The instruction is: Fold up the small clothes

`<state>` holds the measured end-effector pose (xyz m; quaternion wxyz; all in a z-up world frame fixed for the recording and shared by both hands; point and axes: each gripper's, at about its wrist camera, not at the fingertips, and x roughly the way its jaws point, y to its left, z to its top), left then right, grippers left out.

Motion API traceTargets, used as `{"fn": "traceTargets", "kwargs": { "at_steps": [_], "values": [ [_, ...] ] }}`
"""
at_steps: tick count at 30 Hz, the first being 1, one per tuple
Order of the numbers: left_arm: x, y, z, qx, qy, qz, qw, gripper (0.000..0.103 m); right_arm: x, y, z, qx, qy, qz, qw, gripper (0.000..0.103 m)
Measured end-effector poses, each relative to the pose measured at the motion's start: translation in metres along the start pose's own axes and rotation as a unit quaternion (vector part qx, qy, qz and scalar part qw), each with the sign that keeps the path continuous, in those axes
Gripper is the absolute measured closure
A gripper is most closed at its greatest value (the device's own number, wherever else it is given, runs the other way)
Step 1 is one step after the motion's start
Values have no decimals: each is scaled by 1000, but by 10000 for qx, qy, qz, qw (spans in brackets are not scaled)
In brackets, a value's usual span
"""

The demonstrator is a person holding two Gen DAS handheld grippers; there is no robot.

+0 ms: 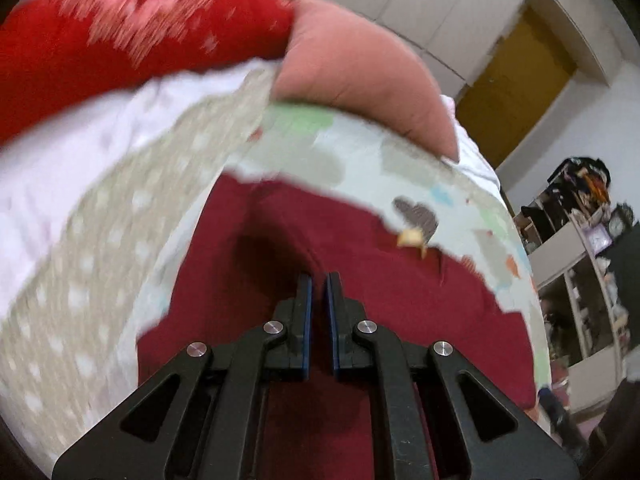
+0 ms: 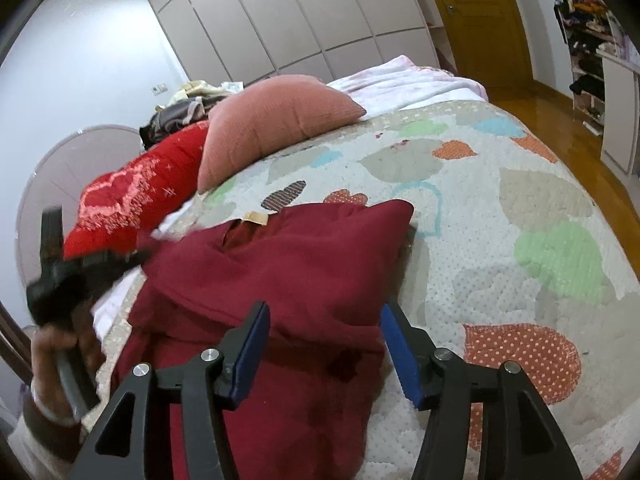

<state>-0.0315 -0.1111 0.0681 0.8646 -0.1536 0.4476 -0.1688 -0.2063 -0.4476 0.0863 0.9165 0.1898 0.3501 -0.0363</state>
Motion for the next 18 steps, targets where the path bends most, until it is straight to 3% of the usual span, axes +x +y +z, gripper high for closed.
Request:
{"fn": "traceTargets", "kwargs": {
  "at_steps": [3,6,11,12,13,14,16,18],
  "values": [
    [5,-1,-23,294,162,194,9992,97,7,2,10,-104,25,-269,9996,47],
    [2,2,-27,288,93,138,9994,97,29,-6,30,-5,278,-434,9987,37],
    [7,5,-25,236,177,129,9995,97,81,-36,62,607,615,-466,9952,36],
    [11,1,-23,239,167,132,9995,97,91,-41,65,694,686,-412,9944,40],
    [9,0,-23,254,138,115,9995,97,102,-44,66,736,826,-380,9931,67],
    [10,-1,-21,281,114,114,9995,97,109,-45,66,686,928,-329,9928,77],
    [7,-6,-22,394,62,40,9992,97,96,-32,71,231,571,-515,9968,90],
    [9,-10,-26,438,182,-36,9989,90,82,-23,73,-165,214,-807,9964,91]
  ]
}}
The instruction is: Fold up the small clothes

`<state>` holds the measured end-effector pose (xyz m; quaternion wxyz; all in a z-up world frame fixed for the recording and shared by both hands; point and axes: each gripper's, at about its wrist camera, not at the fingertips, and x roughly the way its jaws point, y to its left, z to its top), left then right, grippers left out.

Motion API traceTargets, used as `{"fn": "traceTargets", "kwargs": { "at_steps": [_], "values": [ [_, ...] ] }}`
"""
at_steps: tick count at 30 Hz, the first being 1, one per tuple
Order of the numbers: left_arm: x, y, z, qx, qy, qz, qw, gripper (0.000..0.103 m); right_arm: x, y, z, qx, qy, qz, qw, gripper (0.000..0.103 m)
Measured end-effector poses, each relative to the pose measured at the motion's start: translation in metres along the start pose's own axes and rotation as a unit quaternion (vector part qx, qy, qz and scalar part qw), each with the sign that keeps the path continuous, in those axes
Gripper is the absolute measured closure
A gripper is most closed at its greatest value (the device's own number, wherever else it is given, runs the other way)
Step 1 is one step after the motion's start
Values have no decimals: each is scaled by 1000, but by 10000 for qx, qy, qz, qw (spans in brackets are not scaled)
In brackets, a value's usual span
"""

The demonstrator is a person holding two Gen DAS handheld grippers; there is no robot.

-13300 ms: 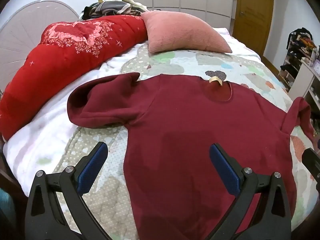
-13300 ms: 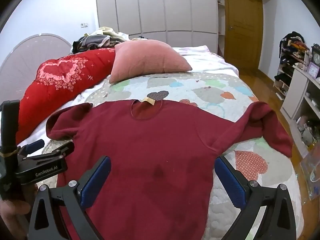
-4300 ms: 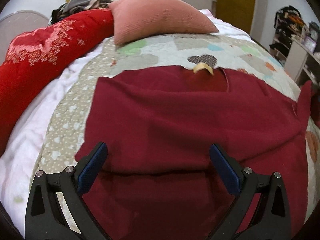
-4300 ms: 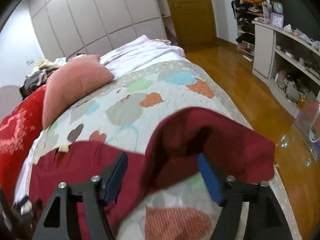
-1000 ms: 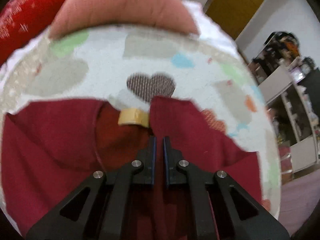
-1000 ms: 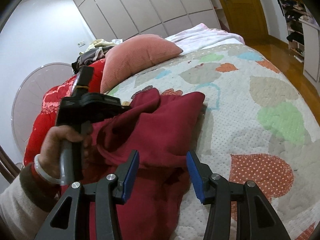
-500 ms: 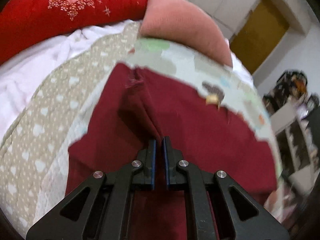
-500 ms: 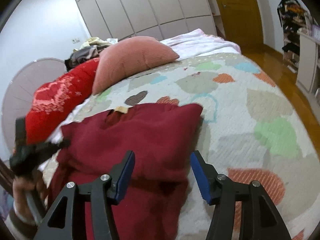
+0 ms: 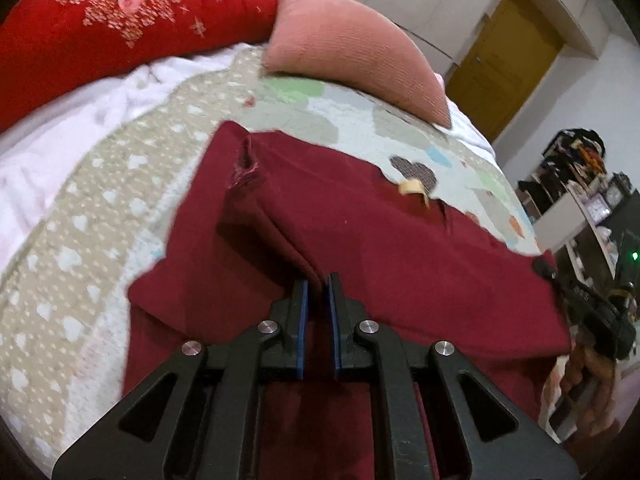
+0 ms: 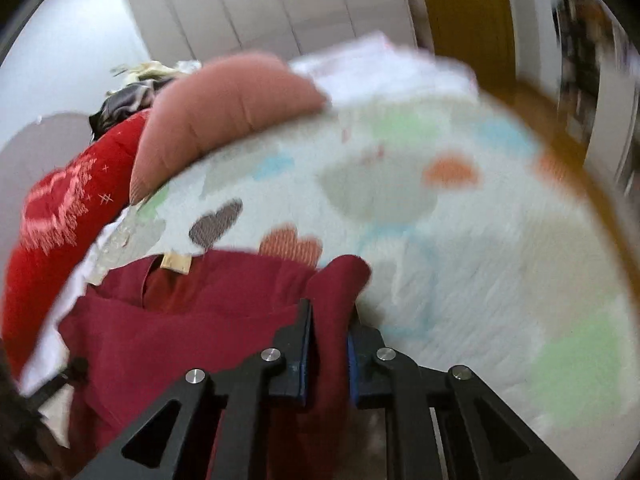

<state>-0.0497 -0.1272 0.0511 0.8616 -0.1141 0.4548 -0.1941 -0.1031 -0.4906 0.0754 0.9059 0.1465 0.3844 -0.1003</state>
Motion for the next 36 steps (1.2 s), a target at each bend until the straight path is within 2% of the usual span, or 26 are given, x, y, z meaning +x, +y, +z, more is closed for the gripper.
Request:
{"fn": "traceTargets", "kwargs": {
  "at_steps": [2,3,6,8,10,12,14,18,21,23,24,25,26,27,30,31,34,36],
  "values": [
    [3,-6,-4,140,151,-35,9998,78,0,-4,0,-108,-55,-430,9990,93],
    [1,-9,-6,231,155,-27,9996,75,9,-12,-3,7,94,-472,9988,93],
    [-13,-8,-9,412,62,132,9990,75,26,-35,-15,500,368,-289,9977,92],
    [-29,1,-6,438,-110,259,9986,69,14,-48,-18,893,265,-161,9955,88],
    [-41,11,-1,358,-319,350,9982,53,-11,-53,-19,1036,83,-309,9941,84],
    [-49,20,7,208,-565,402,9974,44,-37,-45,-20,924,-130,-84,9956,84],
    [-49,26,16,63,-641,491,9967,43,-58,-17,-22,396,-184,360,9984,84],
    [-24,27,29,60,-431,696,9966,43,-59,33,-32,-648,-6,579,9962,84],
    [2,31,28,149,-49,895,9959,43,-45,41,-47,-1063,246,179,9939,84],
    [13,35,23,187,148,1031,9944,43,-36,25,-65,-1252,408,-464,9902,84],
    [14,37,21,182,114,958,9952,43,-34,16,-73,-1252,463,-687,9887,84],
    [12,37,20,194,66,948,9953,43,-35,2,-78,-1108,479,-647,9906,84],
    [12,36,19,217,64,963,9951,43,-39,-11,-81,-793,430,-367,9952,84],
    [10,35,20,236,88,993,9947,43,-42,-18,-80,-598,431,-281,9969,84],
    [2,31,20,240,85,915,9955,43,-57,-23,-77,-554,324,-639,9959,83],
    [0,29,20,251,56,897,9956,43,-63,-22,-76,-501,256,-638,9964,83],
    [-1,26,19,299,7,922,9953,43,-79,-12,-72,-334,43,-92,9994,83],
    [5,25,18,323,76,984,9946,43,-78,9,-72,-513,39,155,9986,83]
  ]
}}
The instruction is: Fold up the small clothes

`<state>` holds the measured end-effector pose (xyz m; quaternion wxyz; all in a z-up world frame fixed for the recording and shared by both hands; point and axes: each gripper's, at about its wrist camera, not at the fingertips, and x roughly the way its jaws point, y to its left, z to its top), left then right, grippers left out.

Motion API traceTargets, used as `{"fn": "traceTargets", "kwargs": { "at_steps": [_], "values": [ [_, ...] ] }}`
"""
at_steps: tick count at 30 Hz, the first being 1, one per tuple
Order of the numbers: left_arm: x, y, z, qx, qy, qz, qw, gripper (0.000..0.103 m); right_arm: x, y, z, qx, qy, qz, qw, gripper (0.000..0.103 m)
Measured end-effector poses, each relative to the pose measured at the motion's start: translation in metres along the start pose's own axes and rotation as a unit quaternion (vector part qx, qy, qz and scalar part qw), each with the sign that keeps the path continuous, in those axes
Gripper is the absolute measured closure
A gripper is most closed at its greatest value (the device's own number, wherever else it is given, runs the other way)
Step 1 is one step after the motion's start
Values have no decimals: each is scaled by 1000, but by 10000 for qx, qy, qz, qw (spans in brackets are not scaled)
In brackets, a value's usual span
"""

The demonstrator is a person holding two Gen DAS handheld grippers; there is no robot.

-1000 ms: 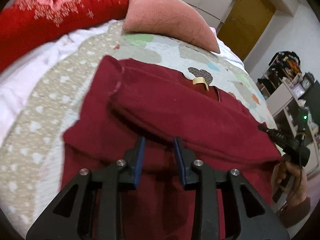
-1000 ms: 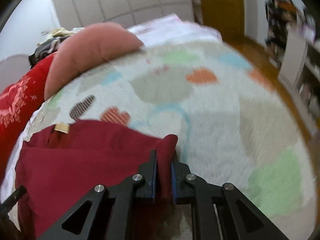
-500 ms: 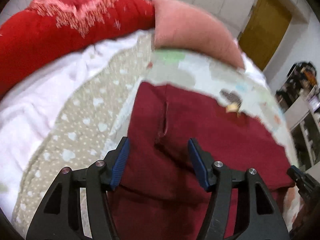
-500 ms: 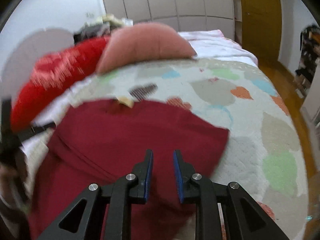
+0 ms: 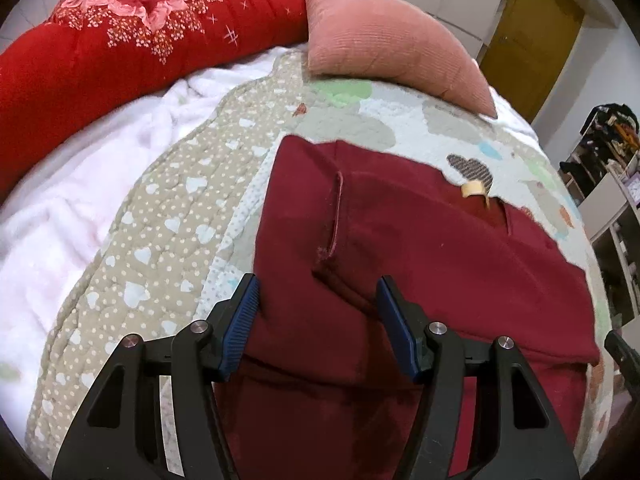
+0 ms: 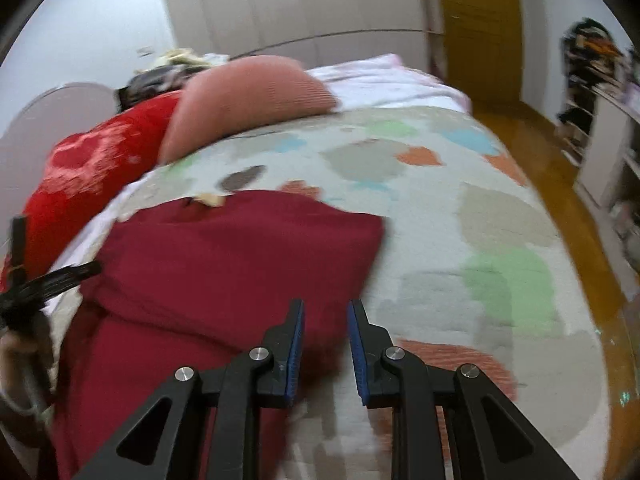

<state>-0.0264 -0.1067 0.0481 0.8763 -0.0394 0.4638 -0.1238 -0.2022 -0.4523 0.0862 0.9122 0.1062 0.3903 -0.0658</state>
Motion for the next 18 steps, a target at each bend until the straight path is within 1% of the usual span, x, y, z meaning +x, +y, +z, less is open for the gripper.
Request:
{"fn": "traceTargets", "kwargs": {
  "at_steps": [1,2,3,5,7,9,10,12,18],
  "values": [
    [2,0,-1,36,24,31,10000,42,3,9,-1,-154,35,50,9999,83],
    [5,-1,-3,88,34,62,9999,42,10,18,-4,-356,132,-1,9993,83],
    [5,0,-4,140,24,70,9999,42,19,24,-9,-531,287,-181,9980,83],
    [4,0,-5,200,30,67,9998,42,31,21,-17,-614,476,-488,9958,83],
    [1,0,-6,236,50,89,9997,42,25,15,-20,-348,377,-358,9980,83],
    [-5,0,-8,246,28,105,9996,42,17,14,-18,-222,364,-325,9986,83],
    [-7,0,-10,258,5,115,9996,42,14,13,-17,-196,351,-328,9987,80],
    [-14,-1,-14,288,-50,153,9995,42,4,14,-18,-199,331,-350,9986,79],
    [-28,-2,-22,323,-49,165,9993,42,-12,25,-19,-66,107,-152,9998,78]
  ]
}}
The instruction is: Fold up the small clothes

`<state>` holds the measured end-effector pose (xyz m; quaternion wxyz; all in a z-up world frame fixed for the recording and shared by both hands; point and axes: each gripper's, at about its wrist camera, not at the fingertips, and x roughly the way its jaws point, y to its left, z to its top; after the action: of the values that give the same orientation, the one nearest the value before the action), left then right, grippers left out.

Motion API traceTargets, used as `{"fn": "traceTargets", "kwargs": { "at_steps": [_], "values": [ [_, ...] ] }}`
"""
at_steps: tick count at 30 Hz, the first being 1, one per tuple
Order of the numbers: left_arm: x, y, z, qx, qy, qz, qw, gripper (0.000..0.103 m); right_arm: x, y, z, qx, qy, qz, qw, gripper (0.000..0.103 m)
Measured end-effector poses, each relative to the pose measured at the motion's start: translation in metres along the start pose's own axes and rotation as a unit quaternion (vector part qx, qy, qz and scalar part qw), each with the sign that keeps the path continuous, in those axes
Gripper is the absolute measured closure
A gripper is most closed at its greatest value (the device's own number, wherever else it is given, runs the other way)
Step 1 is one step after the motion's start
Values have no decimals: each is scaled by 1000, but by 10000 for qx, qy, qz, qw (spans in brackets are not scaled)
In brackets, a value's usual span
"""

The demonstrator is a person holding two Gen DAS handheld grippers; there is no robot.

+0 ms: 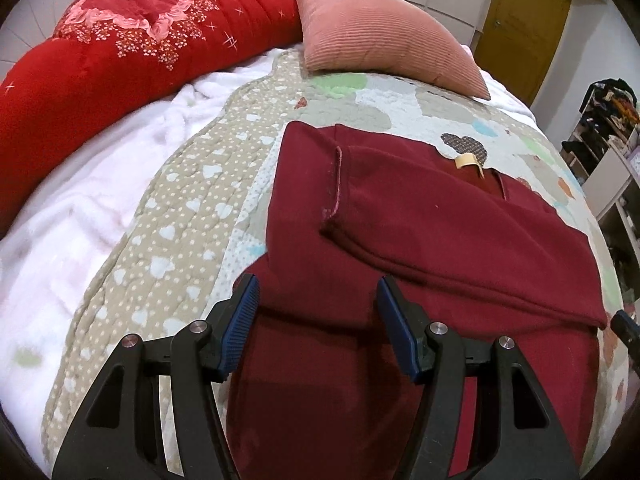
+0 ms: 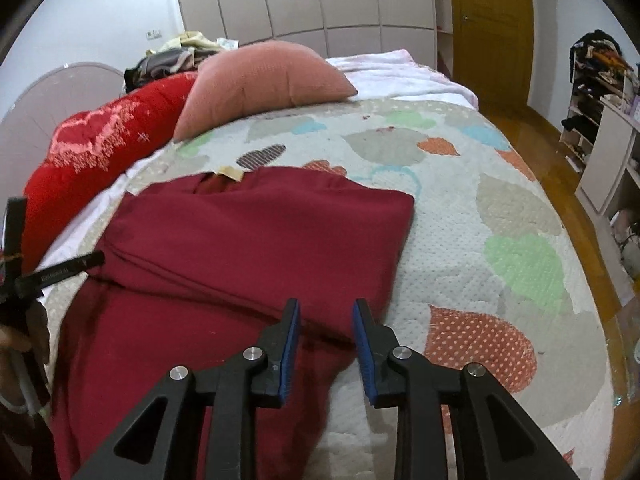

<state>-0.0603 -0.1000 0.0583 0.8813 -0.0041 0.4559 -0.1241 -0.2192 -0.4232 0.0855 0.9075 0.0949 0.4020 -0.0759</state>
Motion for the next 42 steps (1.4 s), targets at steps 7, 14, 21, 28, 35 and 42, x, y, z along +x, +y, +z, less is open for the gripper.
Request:
{"fn": "traceTargets", "kwargs": {
  "at_steps": [7,14,21,28,35,42],
  "values": [
    [-21,-1,-12,86,-85,-10,9999,42,-2,10,-5,104,29,205,9997,66],
    [-38,6,-34,41,-25,-30,10000,42,5,5,-25,357,383,127,9985,65],
    [-47,21,-62,56,216,40,9997,42,-15,37,-50,230,465,909,9945,60],
    [-49,49,-89,-62,572,41,9983,42,-8,107,-79,-226,844,2156,9726,60],
    [-69,74,-96,-349,523,-33,9980,42,-11,174,-107,-913,1250,3167,9358,60],
    [-87,93,-102,-645,550,-269,9960,42,-18,224,-137,-1585,1489,3454,9129,59]
  ]
}}
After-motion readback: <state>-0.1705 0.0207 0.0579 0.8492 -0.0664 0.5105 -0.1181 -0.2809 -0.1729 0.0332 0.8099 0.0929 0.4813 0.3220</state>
